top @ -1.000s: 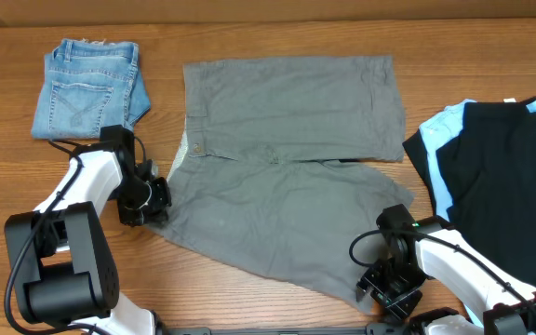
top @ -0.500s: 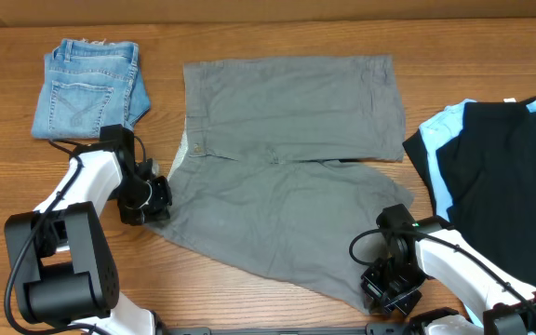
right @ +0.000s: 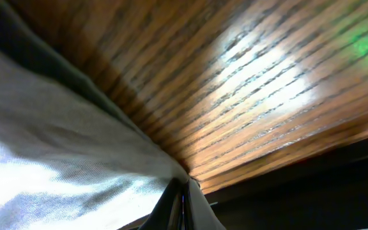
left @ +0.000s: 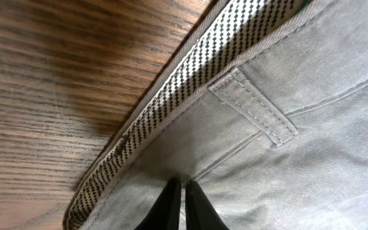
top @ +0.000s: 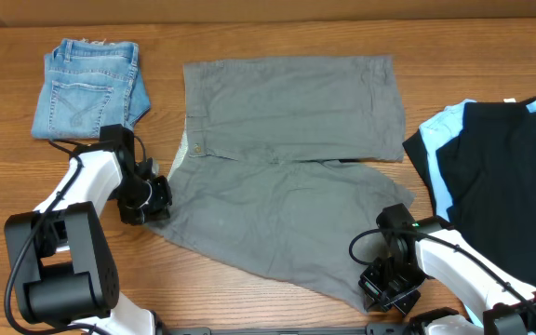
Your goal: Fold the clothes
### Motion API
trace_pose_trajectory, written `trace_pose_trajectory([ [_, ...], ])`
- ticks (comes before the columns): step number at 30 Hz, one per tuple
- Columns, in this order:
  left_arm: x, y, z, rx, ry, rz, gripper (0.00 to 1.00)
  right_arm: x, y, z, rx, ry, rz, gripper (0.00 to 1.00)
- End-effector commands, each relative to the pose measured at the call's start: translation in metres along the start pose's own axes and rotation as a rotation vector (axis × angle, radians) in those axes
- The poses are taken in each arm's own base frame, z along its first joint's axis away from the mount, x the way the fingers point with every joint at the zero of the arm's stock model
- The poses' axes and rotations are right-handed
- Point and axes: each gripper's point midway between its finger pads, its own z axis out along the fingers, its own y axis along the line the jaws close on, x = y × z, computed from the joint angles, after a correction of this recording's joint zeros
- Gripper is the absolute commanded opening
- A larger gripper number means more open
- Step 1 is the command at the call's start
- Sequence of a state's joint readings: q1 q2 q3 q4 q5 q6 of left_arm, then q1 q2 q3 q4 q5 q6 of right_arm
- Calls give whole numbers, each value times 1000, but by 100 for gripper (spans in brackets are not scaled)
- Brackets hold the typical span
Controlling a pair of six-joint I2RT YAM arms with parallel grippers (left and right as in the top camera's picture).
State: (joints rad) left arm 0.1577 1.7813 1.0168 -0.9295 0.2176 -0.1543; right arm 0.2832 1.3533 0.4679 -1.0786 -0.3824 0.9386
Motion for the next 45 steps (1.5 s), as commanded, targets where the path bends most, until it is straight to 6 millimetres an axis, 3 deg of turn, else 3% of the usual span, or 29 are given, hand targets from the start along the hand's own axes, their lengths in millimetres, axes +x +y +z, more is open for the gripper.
trace_pose_trajectory([
  [1, -5, -5, -3, 21, -11, 22, 8, 3, -1, 1, 4, 16, -26, 4],
  [3, -5, -5, -3, 21, -11, 22, 8, 7, 1, 0, -5, 34, -36, 25],
  [5, -5, -5, -3, 21, -11, 22, 9, 8, 3, -1, -18, 46, -50, 33],
  [8, -5, -5, -3, 21, -11, 22, 9, 7, 6, -1, -29, 39, -62, 32],
  [9, -5, -5, -3, 21, -11, 22, 9, 5, 10, -2, -41, 30, -70, 27],
  [12, -5, -5, -3, 21, -10, 22, 9, -6, 28, -14, -84, -34, -146, 27],
  [14, -5, -5, -3, 21, -10, 22, 9, -7, 32, -20, -88, -48, -150, 13],
  [15, -4, -5, -3, 21, -10, 22, 9, -5, 31, -21, -87, -39, -143, 11],
  [18, -1, -4, -3, 18, 4, 20, 9, -2, 35, -33, -89, -43, -148, 25],
  [21, 0, -4, -3, 18, 8, 33, 11, -16, 42, -61, -86, -182, -171, 29],
  [25, -2, -4, -4, 19, 3, 34, 17, -32, 81, -118, -233, -383, -232, 41],
  [28, -8, -9, -9, 38, -14, 52, 28, -41, 120, -156, -397, -482, -273, 27],
  [33, -24, -31, -32, 125, -56, 128, 44, -75, 172, -206, -628, -655, -334, 28],
  [36, -38, -41, -57, 140, -98, 177, 49, -96, 189, -217, -718, -634, -355, 28],
  [41, -64, -55, -99, 147, -200, 240, 56, -131, 208, -225, -700, -613, -500, 29],
  [45, -79, -81, -124, 241, -293, 366, 68, -157, 226, -248, -660, -645, -555, 40],
])
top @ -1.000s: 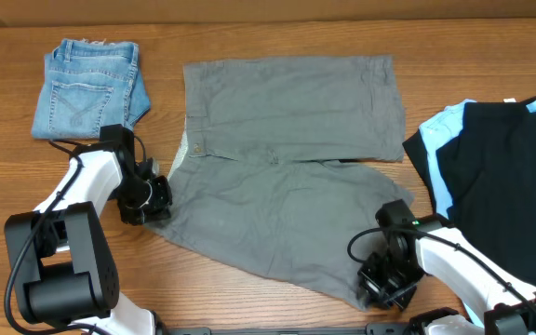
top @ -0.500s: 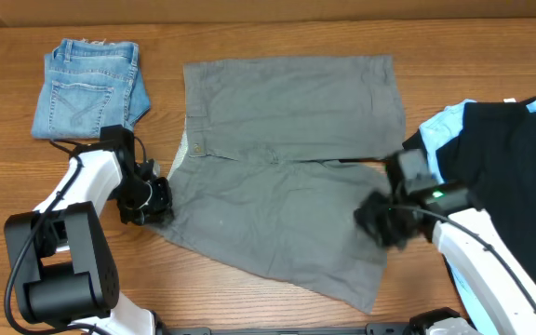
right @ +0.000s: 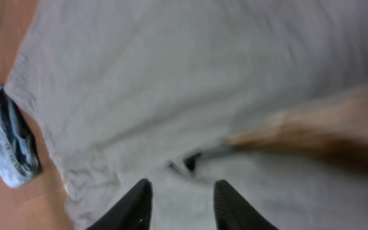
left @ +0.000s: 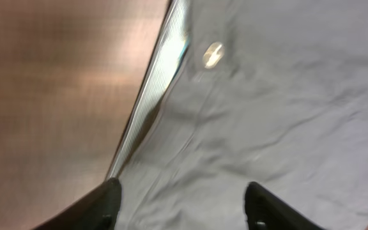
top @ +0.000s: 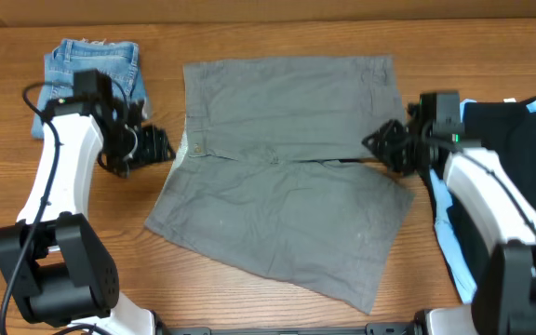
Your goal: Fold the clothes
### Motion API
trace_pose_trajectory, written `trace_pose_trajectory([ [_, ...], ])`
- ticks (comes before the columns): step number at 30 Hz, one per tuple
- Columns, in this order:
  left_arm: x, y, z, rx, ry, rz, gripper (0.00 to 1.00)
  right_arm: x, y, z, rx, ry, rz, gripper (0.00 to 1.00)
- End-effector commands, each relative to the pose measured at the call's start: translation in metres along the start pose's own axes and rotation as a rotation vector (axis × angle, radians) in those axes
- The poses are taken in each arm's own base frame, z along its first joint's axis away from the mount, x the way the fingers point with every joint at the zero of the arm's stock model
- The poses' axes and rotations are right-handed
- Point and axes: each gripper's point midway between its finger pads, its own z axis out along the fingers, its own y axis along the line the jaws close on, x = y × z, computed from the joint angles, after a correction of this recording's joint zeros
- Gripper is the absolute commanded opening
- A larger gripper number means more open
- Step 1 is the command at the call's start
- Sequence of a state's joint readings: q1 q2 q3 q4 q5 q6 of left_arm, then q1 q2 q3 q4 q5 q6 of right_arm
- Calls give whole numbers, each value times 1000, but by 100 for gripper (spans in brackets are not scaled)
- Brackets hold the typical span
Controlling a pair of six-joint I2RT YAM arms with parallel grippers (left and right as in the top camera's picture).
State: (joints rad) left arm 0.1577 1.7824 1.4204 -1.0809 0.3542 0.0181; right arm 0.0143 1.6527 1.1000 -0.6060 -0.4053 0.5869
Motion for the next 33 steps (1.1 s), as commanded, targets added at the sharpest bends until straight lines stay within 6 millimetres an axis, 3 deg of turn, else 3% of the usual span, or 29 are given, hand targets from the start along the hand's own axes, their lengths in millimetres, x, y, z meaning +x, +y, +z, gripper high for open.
trace_pose_trajectory([
  [1, -24, -29, -14, 116, -88, 150, 71, -42, 29, -6, -41, -51, -165, 40],
  [4, -34, -41, -10, 128, -126, 227, 73, -75, 17, 5, 71, -110, -151, 39],
  [6, -37, -51, -6, 131, -138, 275, 70, -89, 9, 18, 108, -127, -145, 32],
  [7, -38, -57, -3, 132, -141, 304, 64, -96, 6, 26, 116, -134, -141, 25],
  [12, -46, -65, 7, 47, -163, 371, 33, -116, -20, 63, 124, -160, -20, 14],
  [14, -47, -67, 9, 31, -165, 384, 29, -118, -31, 76, 128, -157, 51, 12],
  [20, -48, -68, 10, 29, -166, 388, 27, -123, -54, 111, 146, -173, 173, 10],
  [25, -47, -68, 10, 30, -165, 374, 28, -139, -69, 146, 150, -273, 236, 8],
  [28, -47, -68, 10, 31, -161, 364, 30, -153, -60, 147, 107, -329, 212, 8],
  [32, -47, -68, 10, 32, -161, 361, 39, -176, -34, 138, 42, -377, 111, 9],
  [33, -47, -68, 10, 32, -163, 361, 42, -181, -26, 134, 29, -373, 72, 14],
])
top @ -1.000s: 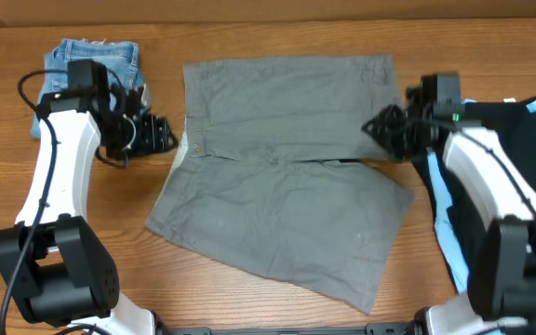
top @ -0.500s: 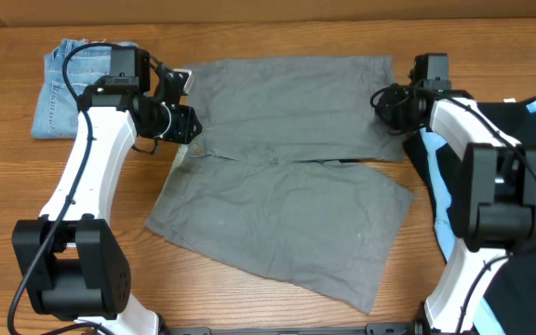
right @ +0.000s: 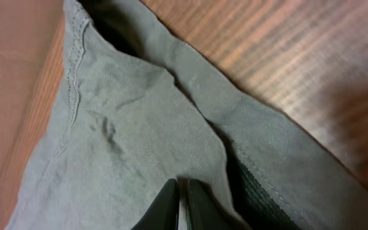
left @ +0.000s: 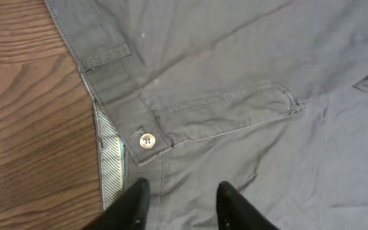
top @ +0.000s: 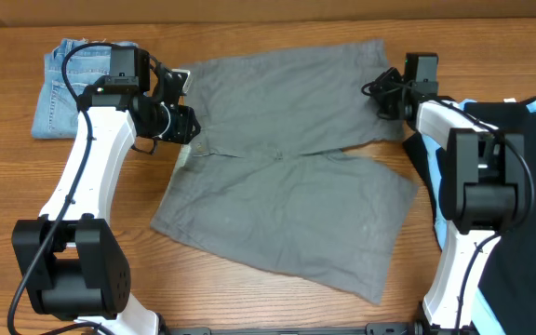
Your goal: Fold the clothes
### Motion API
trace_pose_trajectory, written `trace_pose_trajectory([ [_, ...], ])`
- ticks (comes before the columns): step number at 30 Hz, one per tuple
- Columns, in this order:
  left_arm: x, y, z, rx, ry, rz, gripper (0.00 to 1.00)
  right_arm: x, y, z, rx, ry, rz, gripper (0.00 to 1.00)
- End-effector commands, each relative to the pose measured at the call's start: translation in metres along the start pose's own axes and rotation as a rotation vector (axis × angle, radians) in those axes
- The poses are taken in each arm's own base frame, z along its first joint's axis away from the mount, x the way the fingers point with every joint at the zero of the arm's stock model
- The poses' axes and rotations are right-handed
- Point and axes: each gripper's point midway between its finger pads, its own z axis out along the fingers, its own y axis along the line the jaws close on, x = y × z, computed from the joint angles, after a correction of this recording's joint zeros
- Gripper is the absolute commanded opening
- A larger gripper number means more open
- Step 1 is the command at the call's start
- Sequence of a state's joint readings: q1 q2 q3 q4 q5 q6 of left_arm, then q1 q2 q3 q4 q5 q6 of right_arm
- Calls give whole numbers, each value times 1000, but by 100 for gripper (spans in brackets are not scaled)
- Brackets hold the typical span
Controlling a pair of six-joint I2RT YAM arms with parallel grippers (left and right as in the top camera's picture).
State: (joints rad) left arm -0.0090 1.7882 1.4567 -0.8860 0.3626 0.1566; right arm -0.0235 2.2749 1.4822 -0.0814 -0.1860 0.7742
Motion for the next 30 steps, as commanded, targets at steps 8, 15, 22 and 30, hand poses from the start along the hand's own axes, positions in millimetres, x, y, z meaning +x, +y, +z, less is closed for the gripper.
trace_pose_trajectory([
  [8, -3, 3, 2, -4, 4, -9, 52, -40, 72, -57, -92, 21, -333, 48],
  [15, 45, 28, -7, -149, 191, -169, 56, -50, 123, -181, -130, -38, -424, 50],
  [22, 105, 33, -9, -130, 377, -330, 40, -23, 133, -299, -124, -30, -424, 54],
  [30, 182, 30, 21, -97, 535, -459, 35, 37, 94, -352, -23, 175, -355, 55],
])
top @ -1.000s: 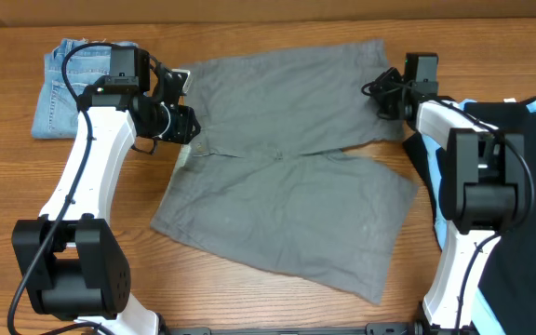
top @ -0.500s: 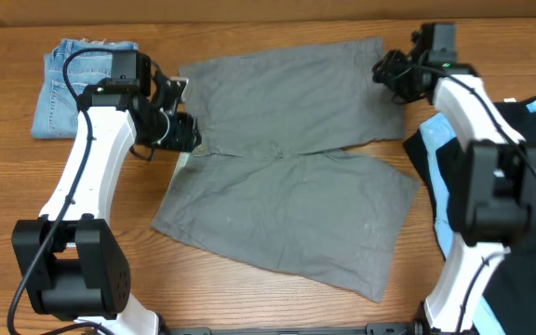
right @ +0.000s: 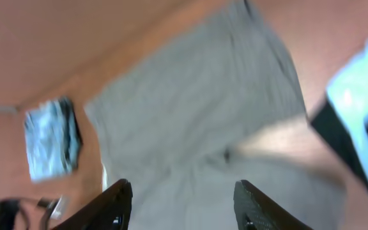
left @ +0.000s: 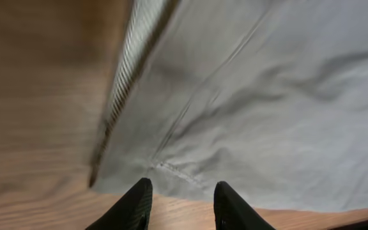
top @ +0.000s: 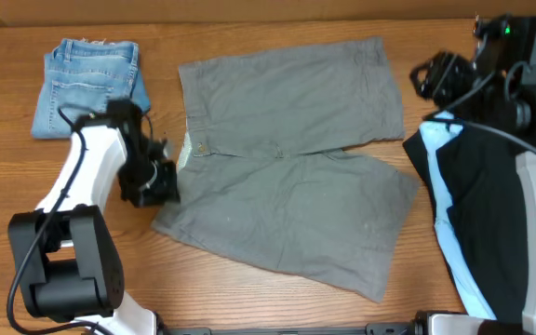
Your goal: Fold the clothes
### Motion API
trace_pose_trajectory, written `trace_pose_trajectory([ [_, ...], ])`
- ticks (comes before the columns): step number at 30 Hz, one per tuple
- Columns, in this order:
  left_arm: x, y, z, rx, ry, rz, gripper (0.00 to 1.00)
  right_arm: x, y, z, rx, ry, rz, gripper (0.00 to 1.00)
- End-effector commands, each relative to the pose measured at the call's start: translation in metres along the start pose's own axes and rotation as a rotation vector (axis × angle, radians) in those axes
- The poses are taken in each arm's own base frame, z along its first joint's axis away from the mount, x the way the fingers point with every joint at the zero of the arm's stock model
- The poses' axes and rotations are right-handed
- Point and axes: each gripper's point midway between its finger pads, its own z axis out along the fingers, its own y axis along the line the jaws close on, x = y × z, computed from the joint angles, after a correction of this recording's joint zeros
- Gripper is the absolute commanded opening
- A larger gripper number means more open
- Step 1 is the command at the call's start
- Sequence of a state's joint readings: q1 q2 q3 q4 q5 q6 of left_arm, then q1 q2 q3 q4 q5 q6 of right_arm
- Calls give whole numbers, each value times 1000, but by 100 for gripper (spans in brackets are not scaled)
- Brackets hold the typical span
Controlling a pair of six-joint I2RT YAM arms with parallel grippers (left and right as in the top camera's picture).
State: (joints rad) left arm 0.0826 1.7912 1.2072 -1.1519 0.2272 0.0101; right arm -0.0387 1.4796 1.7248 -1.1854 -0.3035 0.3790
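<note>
The grey shorts lie spread flat on the wooden table, one leg toward the back and the other toward the front. My left gripper hangs open at the lower left waist corner, just off the cloth. In the left wrist view the left gripper is over bare wood, with the shorts and their striped waistband lining ahead. My right gripper is open and raised off the shorts' back right corner. From the right wrist view the right gripper looks down on the shorts.
Folded blue jeans lie at the back left, just beyond the left arm. A black shirt with light blue trim is heaped at the right, under the right arm. The table's front edge runs close below the shorts.
My right gripper was shut on the back leg's hem corner; it is now open and lifted away to the right. My left gripper, still open, has moved from the upper waistband to the lower waist corner.
Both grippers were first shut on the front half of the shorts, left at the waist corner and right at the hem. Then both were open and farther back. Then the right was shut on the back leg's corner. Now both are open and the shorts lie flat.
</note>
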Motion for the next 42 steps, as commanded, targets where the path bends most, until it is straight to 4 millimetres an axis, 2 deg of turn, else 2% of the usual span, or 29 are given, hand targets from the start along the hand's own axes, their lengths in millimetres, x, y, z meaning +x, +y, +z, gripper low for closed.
trace_pose_trajectory([
  [1, 21, 8, 25, 12, 71, -88, 35, 23, -8, -1, 28, 93, 24, 55],
  [5, 28, 19, 40, 6, 75, -165, 36, 35, -14, -2, 53, 142, 32, 55],
  [11, 12, 41, 52, -58, -21, -270, 35, 41, -17, -3, 64, 164, 41, 55],
  [16, -1, 44, 54, -53, -83, -273, 36, 63, -28, -3, 107, 255, 76, 55],
  [21, 0, 44, 54, -53, -79, -273, 27, 91, -44, 4, 161, 357, 142, 55],
  [24, 1, 44, 54, -55, -74, -270, 28, 122, -62, 13, 223, 464, 217, 55],
  [30, 0, 44, 54, -55, -78, -264, 31, 212, -114, 41, 374, 713, 379, 54],
  [33, 1, 44, 54, -55, -74, -255, 31, 248, -128, 55, 368, 778, 431, 52],
  [38, 2, 44, 54, -58, -69, -248, 32, 283, -141, 59, 370, 767, 469, 51],
  [42, 2, 44, 54, -55, -69, -248, 33, 301, -141, 49, 378, 734, 493, 58],
])
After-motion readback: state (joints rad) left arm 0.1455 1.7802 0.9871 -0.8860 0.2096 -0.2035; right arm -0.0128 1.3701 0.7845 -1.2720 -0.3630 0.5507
